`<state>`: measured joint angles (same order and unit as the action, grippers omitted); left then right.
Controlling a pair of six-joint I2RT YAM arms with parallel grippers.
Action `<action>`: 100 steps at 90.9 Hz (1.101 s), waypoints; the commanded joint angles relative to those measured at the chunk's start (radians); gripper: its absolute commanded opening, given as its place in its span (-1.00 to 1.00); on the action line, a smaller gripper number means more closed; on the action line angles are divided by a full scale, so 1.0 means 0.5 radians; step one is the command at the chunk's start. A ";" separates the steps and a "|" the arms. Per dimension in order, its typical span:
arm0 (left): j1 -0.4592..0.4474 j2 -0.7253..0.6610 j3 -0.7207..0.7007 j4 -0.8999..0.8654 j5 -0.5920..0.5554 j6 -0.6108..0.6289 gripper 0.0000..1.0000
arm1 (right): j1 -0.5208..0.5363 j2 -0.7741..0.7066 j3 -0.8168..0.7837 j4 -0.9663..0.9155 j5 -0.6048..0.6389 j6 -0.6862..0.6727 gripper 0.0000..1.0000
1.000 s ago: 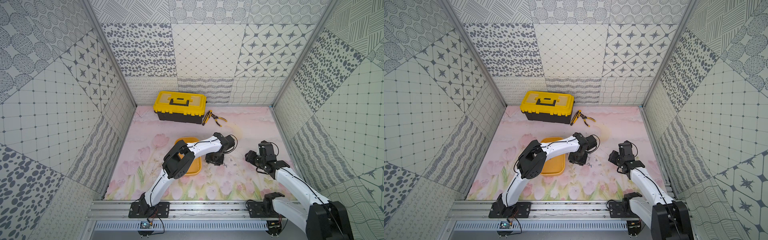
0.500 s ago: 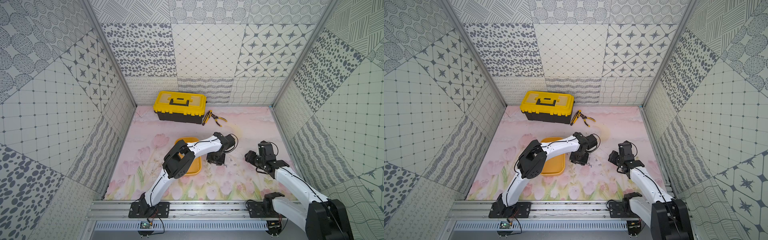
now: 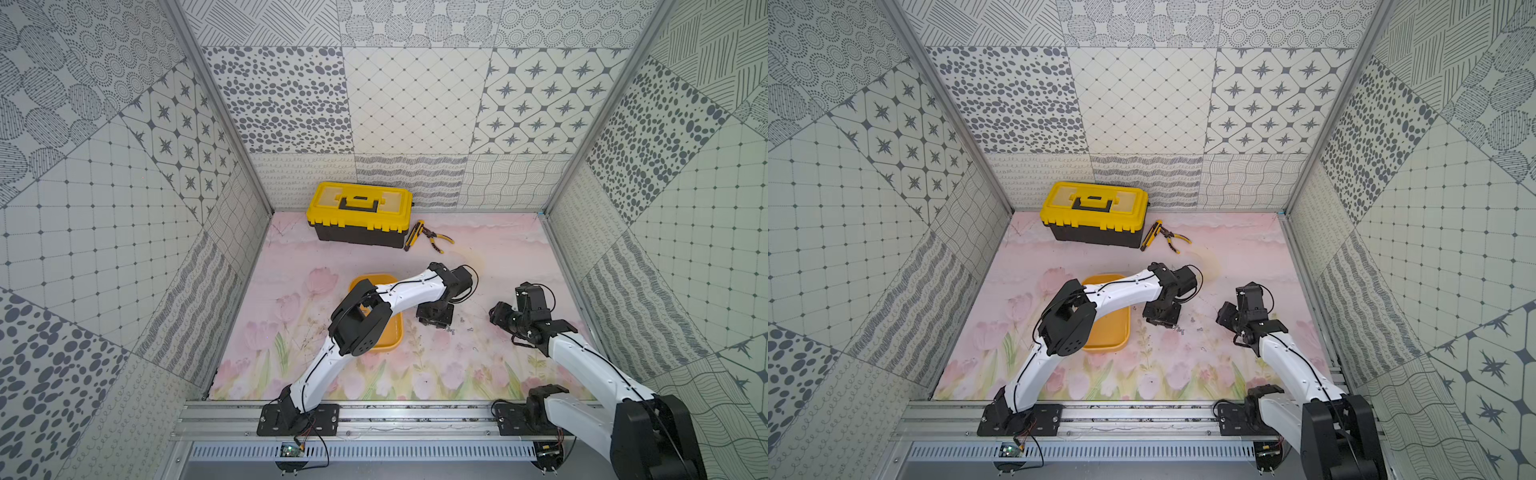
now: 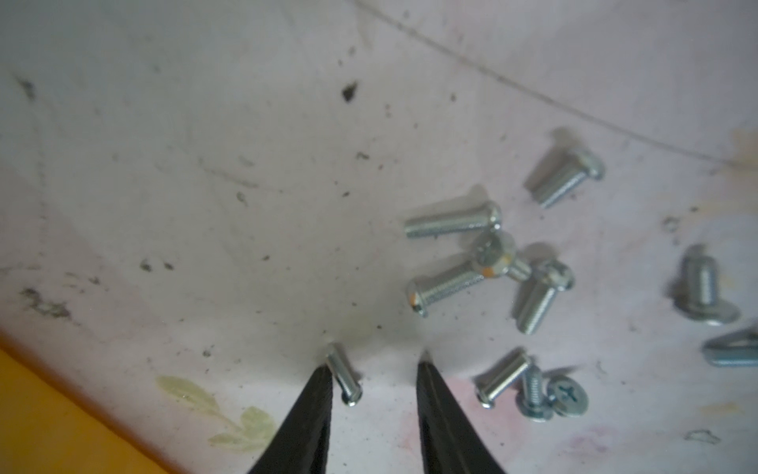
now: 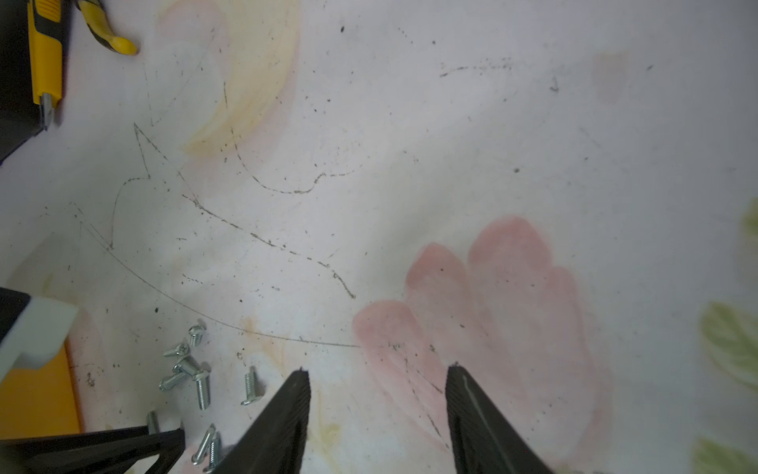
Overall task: Put the screws on the desktop into the storage box
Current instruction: Pick up the screw from the center of the board.
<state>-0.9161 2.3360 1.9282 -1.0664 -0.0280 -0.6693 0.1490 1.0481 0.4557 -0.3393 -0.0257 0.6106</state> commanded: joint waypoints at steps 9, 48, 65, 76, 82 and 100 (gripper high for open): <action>0.040 0.050 -0.038 -0.109 -0.090 -0.005 -0.46 | -0.010 0.016 0.006 0.060 -0.010 -0.014 0.16; 0.093 -0.058 -0.179 -0.044 -0.099 0.009 -1.00 | -0.010 0.009 0.001 0.061 -0.010 -0.012 0.16; 0.089 -0.378 -0.193 0.017 -0.045 0.064 -1.00 | -0.010 0.009 0.003 0.059 -0.010 -0.013 0.16; 0.097 -0.670 -0.198 -0.038 -0.102 0.101 -1.00 | -0.010 0.003 0.000 0.059 -0.017 -0.015 0.16; 0.121 -0.830 -0.255 -0.085 -0.169 0.127 -1.00 | -0.010 -0.002 0.001 0.059 -0.026 -0.024 0.16; 0.388 -1.212 -0.705 -0.153 -0.227 0.174 -1.00 | 0.000 -0.039 0.058 -0.072 -0.097 -0.057 0.15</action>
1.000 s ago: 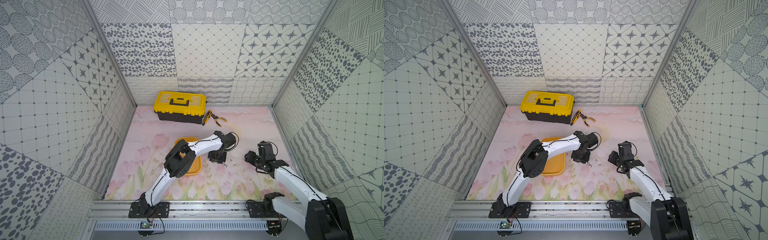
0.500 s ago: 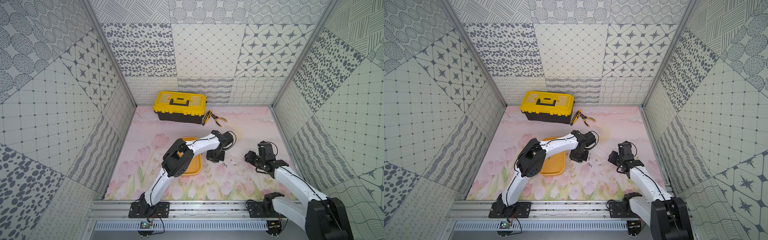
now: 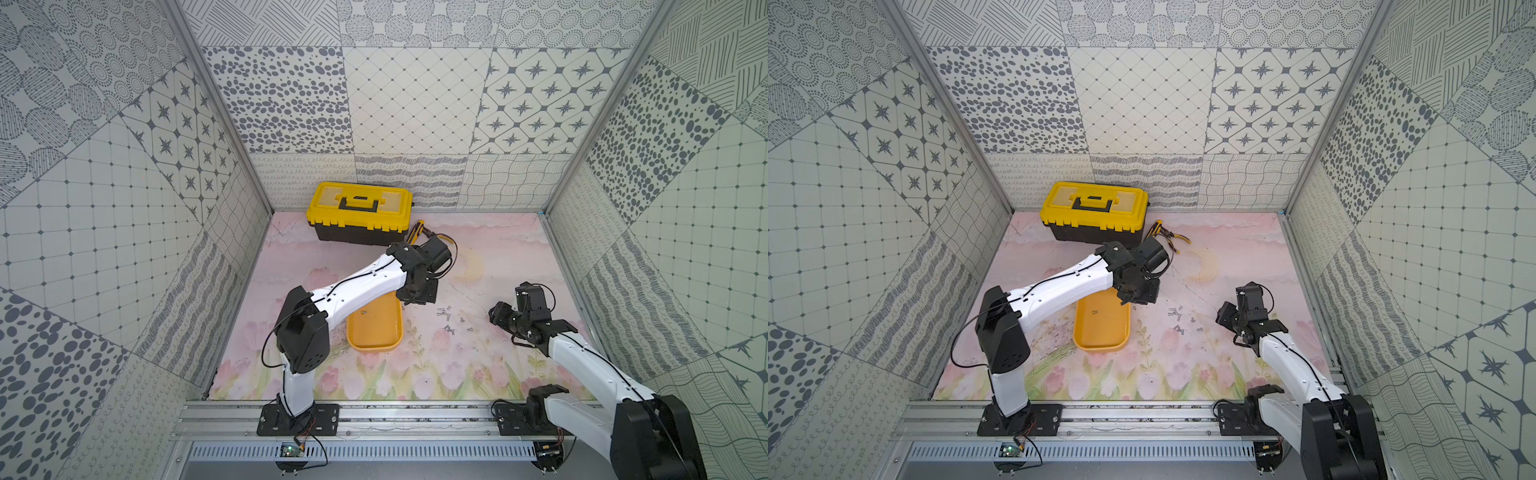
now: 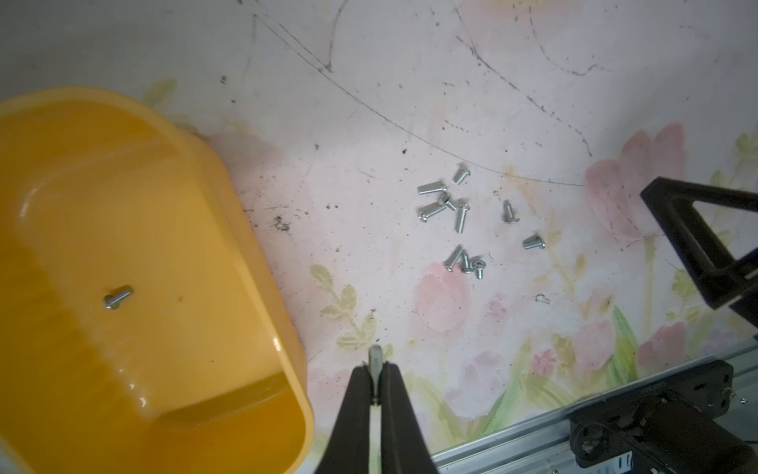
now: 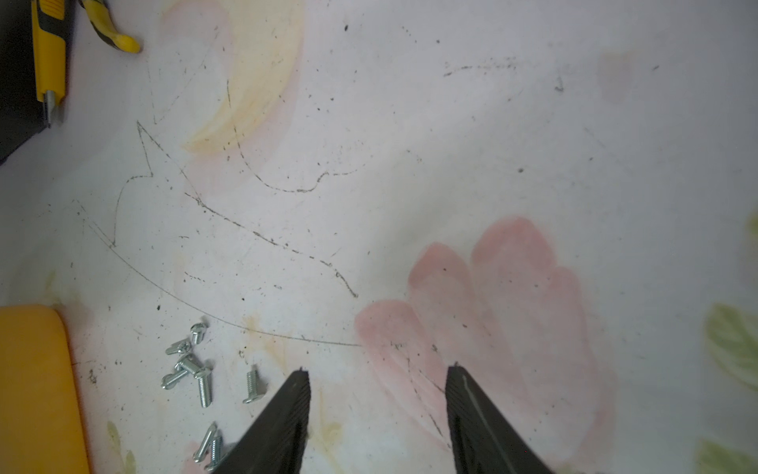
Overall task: Put the screws on the desktop into the storage box
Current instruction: Place the screw in the storage box.
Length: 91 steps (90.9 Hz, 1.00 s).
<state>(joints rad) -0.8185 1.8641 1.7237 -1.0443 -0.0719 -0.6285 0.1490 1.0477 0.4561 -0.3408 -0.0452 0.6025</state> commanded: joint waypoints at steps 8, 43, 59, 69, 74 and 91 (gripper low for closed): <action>0.305 -0.346 -0.466 -0.212 -0.132 0.123 -1.00 | 0.085 -0.098 0.143 -0.244 -0.048 -0.053 0.15; 0.507 -0.275 -0.747 -0.073 -0.054 0.236 0.16 | 0.836 0.174 0.546 -0.824 0.206 0.359 0.18; 0.522 -0.433 -0.799 -0.056 -0.069 0.268 0.29 | 0.954 0.374 0.653 -0.875 0.250 0.440 0.13; 0.520 -0.620 -0.906 -0.021 -0.024 0.327 0.28 | 0.970 0.500 0.719 -0.907 0.290 0.458 0.02; 0.522 -0.731 -0.972 0.000 -0.024 0.346 0.28 | 0.972 0.550 0.730 -0.903 0.290 0.471 -0.02; 0.522 -1.043 -1.224 0.094 0.022 0.353 0.27 | 0.966 0.713 0.797 -0.898 0.383 0.509 -0.18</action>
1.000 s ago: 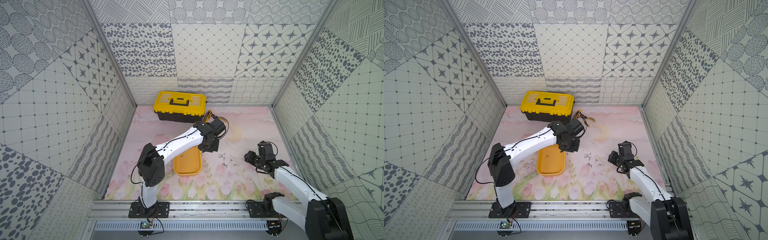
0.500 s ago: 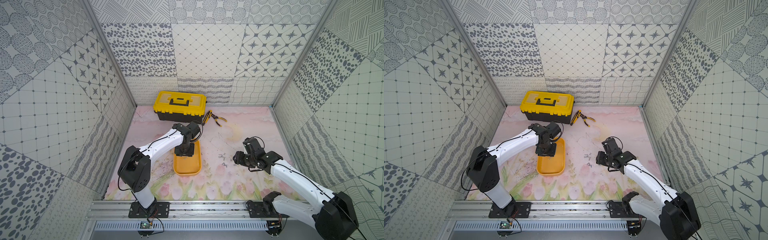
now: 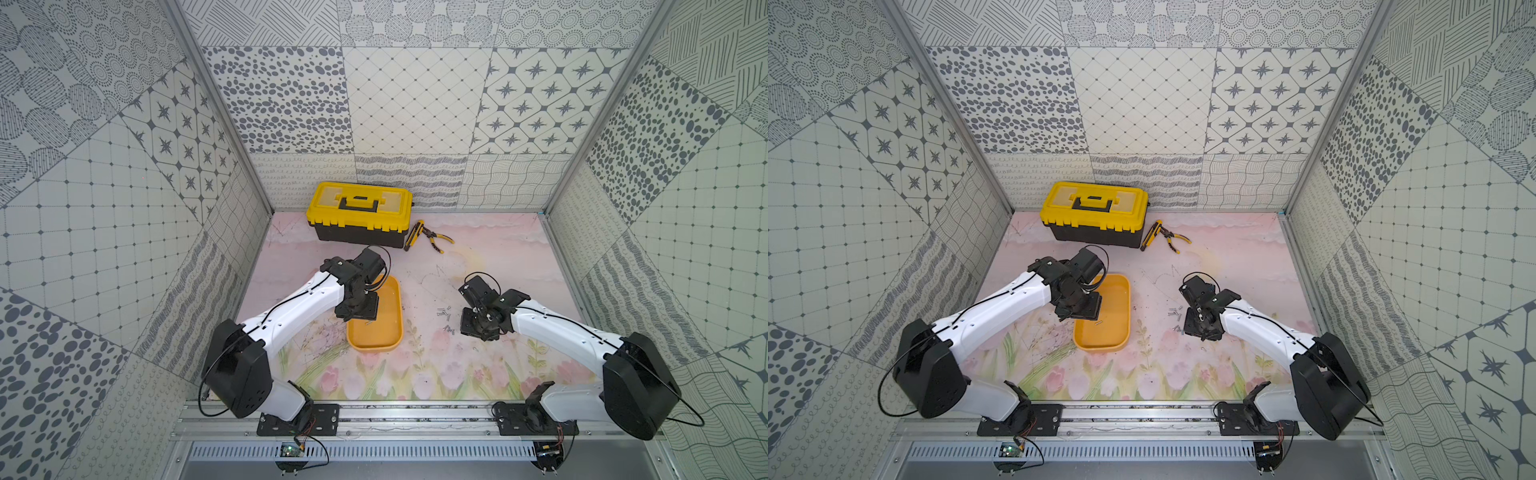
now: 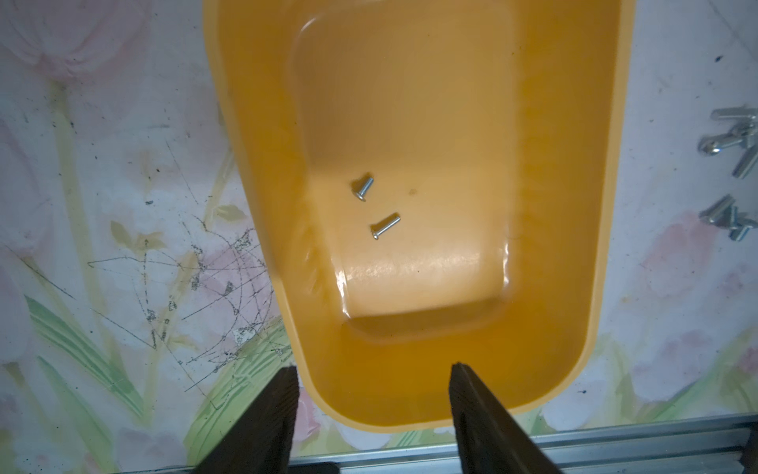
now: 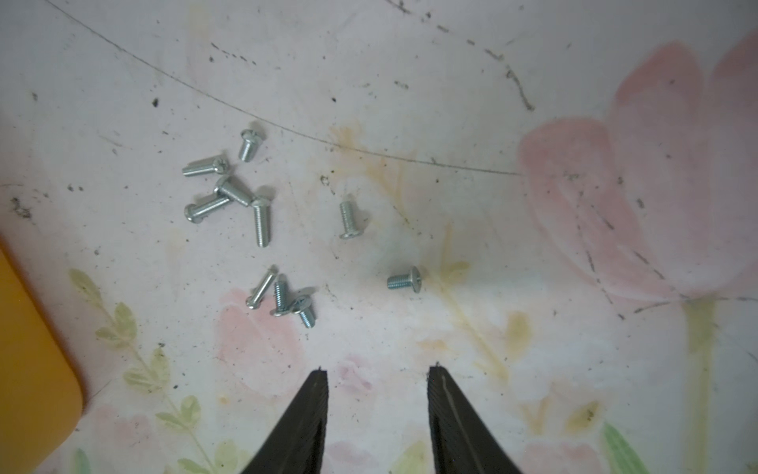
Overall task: Put the screws on the desktop into the storage box
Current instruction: Place the screw in the storage box, then pick up the screw from the center of the board.
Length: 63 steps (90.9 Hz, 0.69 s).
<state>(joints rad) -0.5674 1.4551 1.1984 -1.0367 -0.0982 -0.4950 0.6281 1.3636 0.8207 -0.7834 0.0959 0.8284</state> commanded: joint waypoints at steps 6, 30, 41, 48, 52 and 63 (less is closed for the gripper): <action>0.019 -0.305 -0.256 0.132 0.078 0.096 0.27 | 0.002 0.143 0.092 -0.013 0.107 0.052 -0.19; 0.019 -0.338 -0.293 0.134 0.063 0.070 0.25 | -0.130 0.288 0.123 0.035 0.117 -0.014 -0.19; 0.019 -0.345 -0.298 0.127 0.043 0.064 0.26 | -0.152 0.331 0.134 0.058 0.085 -0.038 -0.19; 0.020 -0.349 -0.300 0.126 0.026 0.063 0.26 | -0.165 0.357 0.113 0.103 0.042 -0.043 -0.19; 0.020 -0.350 -0.296 0.121 0.010 0.061 0.26 | -0.174 0.375 0.105 0.120 0.024 -0.048 -0.19; 0.018 -0.347 -0.300 0.114 -0.009 0.060 0.26 | -0.175 0.420 0.086 0.157 -0.004 -0.058 -0.20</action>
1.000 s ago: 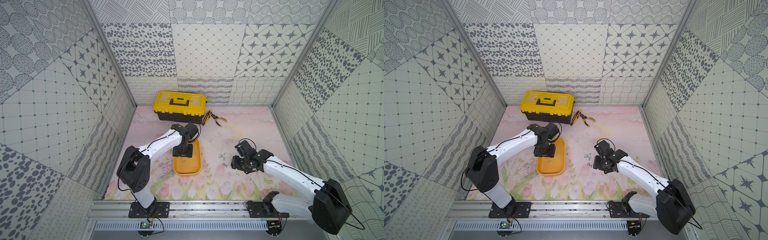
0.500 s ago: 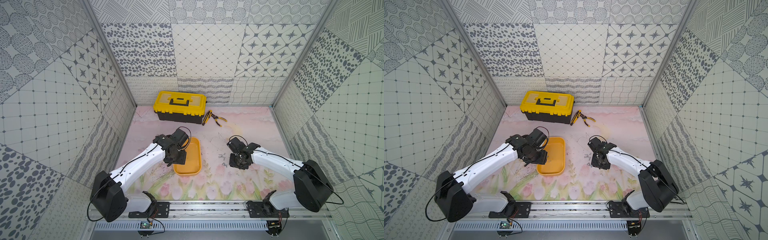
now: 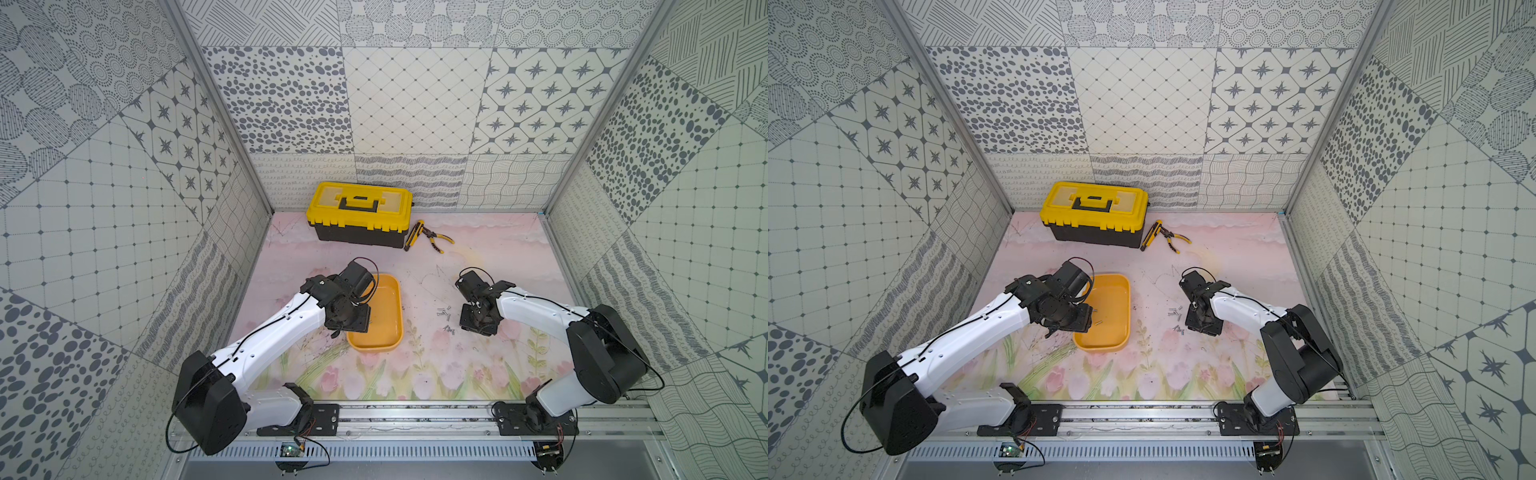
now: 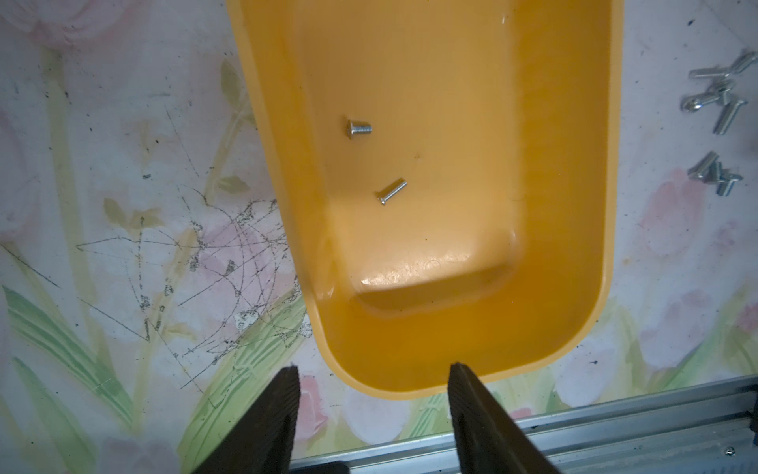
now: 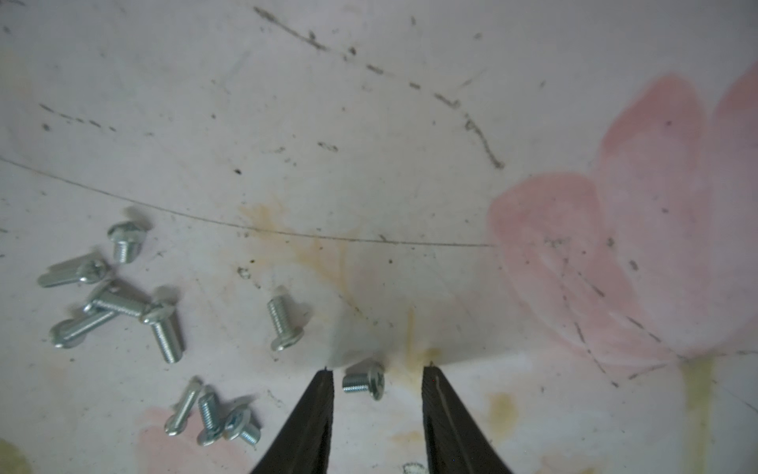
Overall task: Put the screws on the desktop into the storage box
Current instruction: Pick up the screw from the center of the board.
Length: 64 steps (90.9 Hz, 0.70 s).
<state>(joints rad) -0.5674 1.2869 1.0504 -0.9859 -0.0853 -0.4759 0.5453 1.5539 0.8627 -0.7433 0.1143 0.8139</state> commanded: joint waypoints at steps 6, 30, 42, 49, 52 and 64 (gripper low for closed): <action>0.019 -0.008 -0.002 0.011 -0.046 0.021 0.25 | -0.011 0.047 -0.015 0.096 -0.052 -0.025 -0.23; 0.019 -0.003 -0.001 0.000 -0.075 0.019 0.25 | -0.010 0.065 -0.119 0.135 -0.119 -0.002 -0.42; 0.019 0.004 0.000 -0.004 -0.081 0.017 0.25 | -0.005 0.081 -0.149 0.160 -0.144 0.003 -0.49; 0.018 0.004 0.003 -0.008 -0.088 0.016 0.25 | -0.003 0.090 -0.149 0.165 -0.158 0.006 -0.54; 0.018 0.005 0.001 -0.007 -0.090 0.016 0.25 | 0.001 0.089 -0.147 0.164 -0.159 0.006 -0.56; 0.019 0.006 0.000 -0.010 -0.099 0.016 0.25 | 0.001 0.087 -0.135 0.167 -0.153 -0.005 -0.68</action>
<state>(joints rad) -0.5674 1.2888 1.0500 -0.9848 -0.1112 -0.4763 0.5419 1.5623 0.8368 -0.6971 0.0757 0.8085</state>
